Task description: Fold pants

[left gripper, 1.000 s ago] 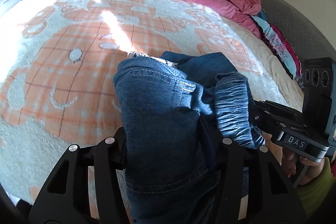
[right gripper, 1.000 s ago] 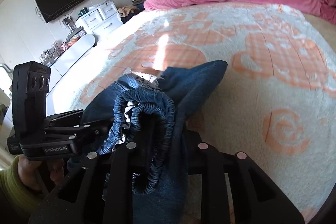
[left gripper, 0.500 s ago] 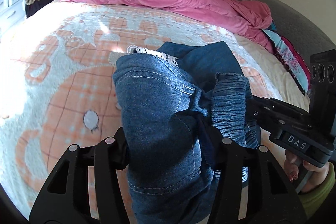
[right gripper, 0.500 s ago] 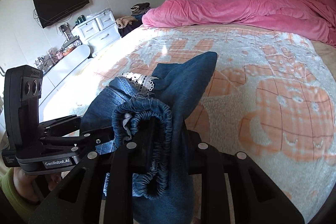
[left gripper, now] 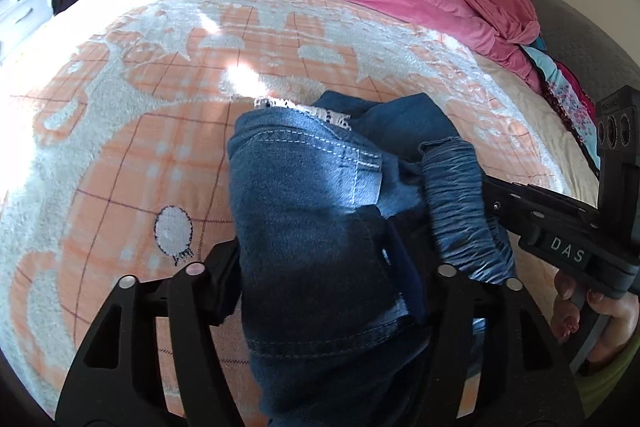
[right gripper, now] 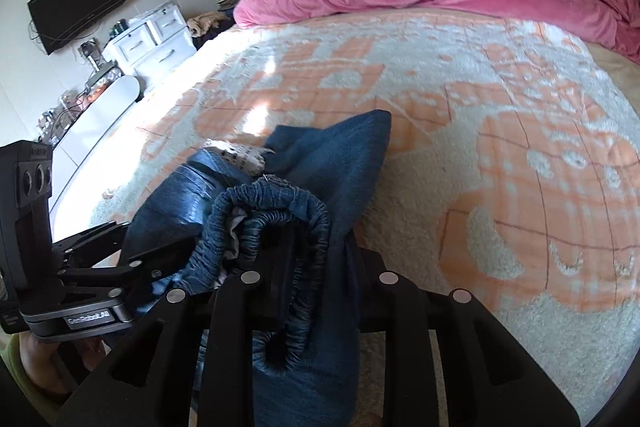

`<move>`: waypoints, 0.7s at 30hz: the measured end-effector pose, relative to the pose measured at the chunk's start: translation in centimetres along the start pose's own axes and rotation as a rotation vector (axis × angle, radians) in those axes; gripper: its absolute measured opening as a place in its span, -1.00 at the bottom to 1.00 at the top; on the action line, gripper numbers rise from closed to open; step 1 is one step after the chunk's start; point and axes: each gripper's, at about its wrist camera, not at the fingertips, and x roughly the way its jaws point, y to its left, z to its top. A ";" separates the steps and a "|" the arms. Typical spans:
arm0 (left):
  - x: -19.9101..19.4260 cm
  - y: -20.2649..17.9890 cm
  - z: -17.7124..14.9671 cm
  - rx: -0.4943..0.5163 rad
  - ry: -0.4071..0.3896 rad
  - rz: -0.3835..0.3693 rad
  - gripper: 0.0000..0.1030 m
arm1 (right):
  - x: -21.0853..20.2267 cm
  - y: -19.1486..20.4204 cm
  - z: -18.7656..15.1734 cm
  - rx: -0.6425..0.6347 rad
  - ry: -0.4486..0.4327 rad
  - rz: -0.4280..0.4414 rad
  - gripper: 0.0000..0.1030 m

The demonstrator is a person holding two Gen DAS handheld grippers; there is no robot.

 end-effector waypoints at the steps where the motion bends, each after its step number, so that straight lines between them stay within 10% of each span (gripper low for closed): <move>1: 0.1 0.2 -0.1 -0.002 0.003 0.002 0.18 | 0.2 -0.3 -0.2 0.001 0.010 -0.011 -0.53; 7: 0.7 0.9 -0.6 -0.024 0.017 0.000 0.37 | 0.8 -1.2 -1.1 0.019 0.036 -0.066 -0.10; 21: 0.7 1.1 -0.7 -0.031 0.021 0.013 0.57 | 0.8 -1.2 -1.0 0.010 0.042 -0.101 0.04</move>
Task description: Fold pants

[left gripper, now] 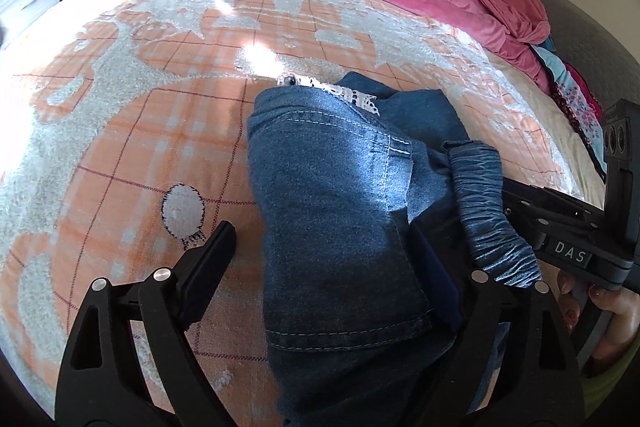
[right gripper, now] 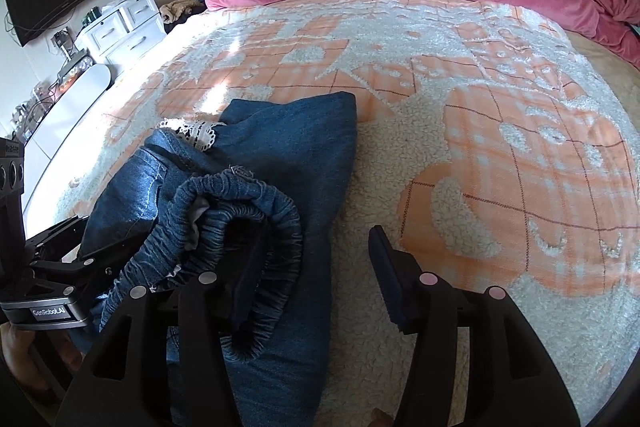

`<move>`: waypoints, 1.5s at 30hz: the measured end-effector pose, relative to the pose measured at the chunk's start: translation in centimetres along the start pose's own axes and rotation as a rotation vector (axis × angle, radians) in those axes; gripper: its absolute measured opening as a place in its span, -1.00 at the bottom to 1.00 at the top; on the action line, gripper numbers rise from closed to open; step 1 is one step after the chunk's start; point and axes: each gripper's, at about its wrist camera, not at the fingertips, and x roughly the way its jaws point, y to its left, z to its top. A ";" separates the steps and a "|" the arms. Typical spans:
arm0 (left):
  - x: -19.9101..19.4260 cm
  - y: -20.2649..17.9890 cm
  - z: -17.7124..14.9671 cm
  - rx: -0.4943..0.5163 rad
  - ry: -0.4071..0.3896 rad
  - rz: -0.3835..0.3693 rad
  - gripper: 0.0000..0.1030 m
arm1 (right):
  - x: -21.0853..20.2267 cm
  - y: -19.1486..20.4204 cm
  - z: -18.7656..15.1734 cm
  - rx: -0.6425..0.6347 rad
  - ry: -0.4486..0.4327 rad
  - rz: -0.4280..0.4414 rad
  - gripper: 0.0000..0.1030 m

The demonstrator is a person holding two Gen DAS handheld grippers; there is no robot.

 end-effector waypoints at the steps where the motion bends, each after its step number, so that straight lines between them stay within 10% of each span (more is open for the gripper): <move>1: -0.1 0.0 0.0 -0.001 0.000 0.000 0.58 | -0.1 0.0 0.0 0.001 -0.001 0.003 0.04; 15: -2.8 0.1 0.1 -0.021 -0.025 0.018 0.81 | -5.0 -0.1 1.2 0.050 -0.146 0.027 0.84; 45: -13.5 -1.7 -6.6 -0.008 -0.157 0.098 0.81 | -15.3 4.4 -6.1 -0.052 -0.256 -0.030 0.91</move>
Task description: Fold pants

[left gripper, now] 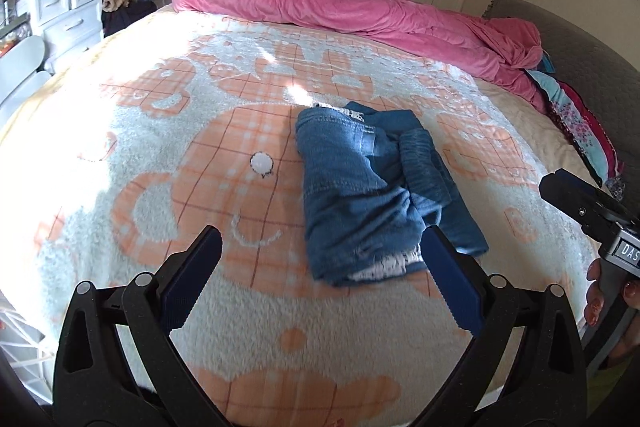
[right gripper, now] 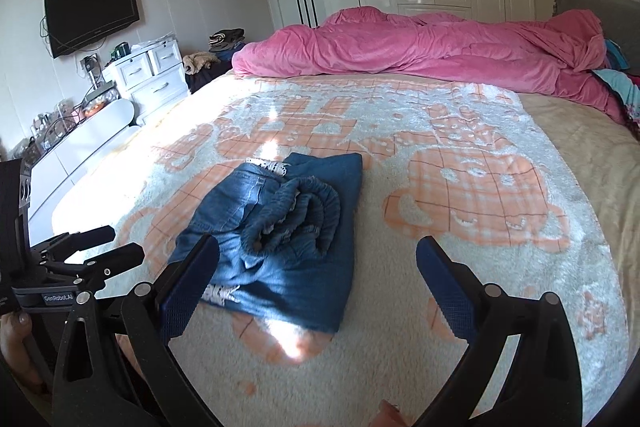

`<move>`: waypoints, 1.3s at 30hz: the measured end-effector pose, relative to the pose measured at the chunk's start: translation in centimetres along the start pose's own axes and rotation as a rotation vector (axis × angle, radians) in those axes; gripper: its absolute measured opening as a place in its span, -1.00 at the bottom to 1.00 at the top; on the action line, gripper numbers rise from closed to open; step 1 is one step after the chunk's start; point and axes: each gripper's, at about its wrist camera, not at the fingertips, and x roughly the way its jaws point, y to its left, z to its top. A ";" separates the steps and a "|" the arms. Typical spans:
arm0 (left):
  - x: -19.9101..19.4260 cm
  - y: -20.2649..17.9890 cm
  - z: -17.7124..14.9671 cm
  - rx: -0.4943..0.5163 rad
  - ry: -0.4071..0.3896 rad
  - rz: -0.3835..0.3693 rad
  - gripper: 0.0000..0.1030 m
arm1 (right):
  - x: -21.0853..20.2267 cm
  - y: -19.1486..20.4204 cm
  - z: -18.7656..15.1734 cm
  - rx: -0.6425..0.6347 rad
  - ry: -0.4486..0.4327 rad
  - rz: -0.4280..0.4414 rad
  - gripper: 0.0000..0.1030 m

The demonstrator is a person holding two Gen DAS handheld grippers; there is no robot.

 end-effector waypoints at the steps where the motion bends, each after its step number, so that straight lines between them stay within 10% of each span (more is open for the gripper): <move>1: -0.4 0.0 -0.5 0.004 -0.002 0.001 0.81 | -0.4 0.2 -0.4 -0.003 0.001 -0.001 0.91; 39: -1.5 -0.2 -7.6 0.017 0.042 0.086 0.82 | -2.7 1.1 -9.4 -0.013 0.046 -0.052 0.91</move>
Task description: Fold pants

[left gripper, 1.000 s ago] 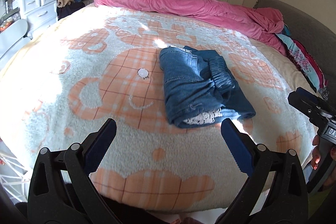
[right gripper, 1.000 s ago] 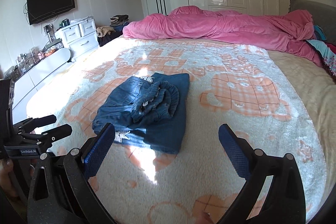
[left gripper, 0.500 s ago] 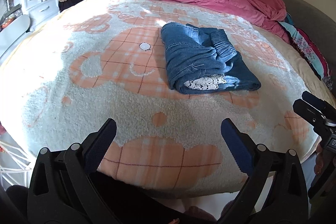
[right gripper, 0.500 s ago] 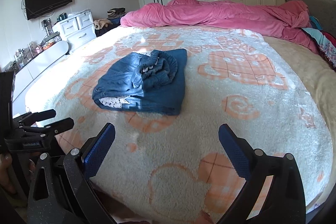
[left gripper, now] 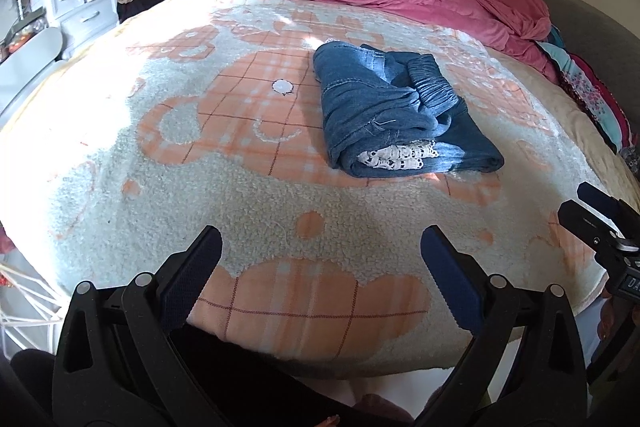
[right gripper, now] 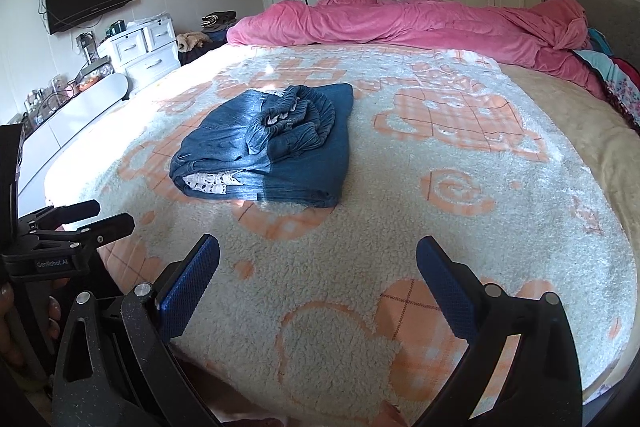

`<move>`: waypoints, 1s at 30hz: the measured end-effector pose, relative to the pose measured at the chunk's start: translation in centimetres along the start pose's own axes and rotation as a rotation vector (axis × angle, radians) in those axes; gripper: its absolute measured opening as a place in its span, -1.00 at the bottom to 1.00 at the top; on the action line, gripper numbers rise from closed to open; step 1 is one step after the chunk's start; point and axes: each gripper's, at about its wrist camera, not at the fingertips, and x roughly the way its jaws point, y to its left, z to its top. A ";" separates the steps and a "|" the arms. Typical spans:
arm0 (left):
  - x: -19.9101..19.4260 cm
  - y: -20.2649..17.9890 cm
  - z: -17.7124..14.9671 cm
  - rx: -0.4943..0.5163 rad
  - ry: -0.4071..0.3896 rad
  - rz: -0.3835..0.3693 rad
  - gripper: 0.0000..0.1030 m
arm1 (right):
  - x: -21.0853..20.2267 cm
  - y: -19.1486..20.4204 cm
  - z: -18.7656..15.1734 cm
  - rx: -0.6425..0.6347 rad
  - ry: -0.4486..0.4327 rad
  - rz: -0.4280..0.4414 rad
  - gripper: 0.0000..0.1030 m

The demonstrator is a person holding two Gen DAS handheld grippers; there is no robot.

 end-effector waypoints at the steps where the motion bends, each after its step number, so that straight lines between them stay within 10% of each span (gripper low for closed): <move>1: -0.1 0.1 0.0 -0.001 -0.001 0.002 0.82 | 0.0 0.1 0.0 0.001 -0.001 0.000 0.91; 30: -0.4 0.8 0.2 -0.021 0.002 0.015 0.82 | 0.1 0.4 -0.1 -0.006 0.005 0.000 0.91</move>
